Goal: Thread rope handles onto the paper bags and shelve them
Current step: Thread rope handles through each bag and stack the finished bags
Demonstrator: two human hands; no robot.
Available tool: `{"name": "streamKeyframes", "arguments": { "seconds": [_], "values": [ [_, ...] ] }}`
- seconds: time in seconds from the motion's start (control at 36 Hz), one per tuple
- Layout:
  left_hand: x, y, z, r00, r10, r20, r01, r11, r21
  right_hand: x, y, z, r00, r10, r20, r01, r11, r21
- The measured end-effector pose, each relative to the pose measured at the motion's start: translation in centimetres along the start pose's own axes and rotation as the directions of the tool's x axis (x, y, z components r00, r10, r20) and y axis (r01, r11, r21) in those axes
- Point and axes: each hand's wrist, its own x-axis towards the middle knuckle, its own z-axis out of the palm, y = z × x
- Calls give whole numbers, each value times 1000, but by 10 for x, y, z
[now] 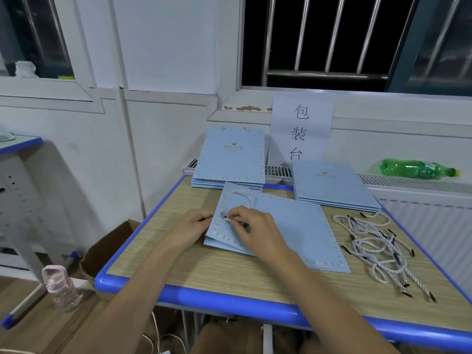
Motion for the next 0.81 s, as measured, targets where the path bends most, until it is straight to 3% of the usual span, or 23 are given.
{"name": "streamKeyframes", "arguments": {
  "seconds": [0.17, 0.39, 0.81],
  "values": [
    [-3, 2, 0, 999, 13, 48, -18, 995, 97, 0, 3, 4, 1000, 4, -5, -5, 1000, -26],
    [-2, -3, 3, 993, 110, -30, -99, 960, 264, -3, 3, 2, 998, 50, 36, -48, 997, -55],
    [1, -5, 4, 993, 44, -110, -20, 977, 213, -1, 1, 6, 996, 40, 81, -34, 997, -76]
  ]
}}
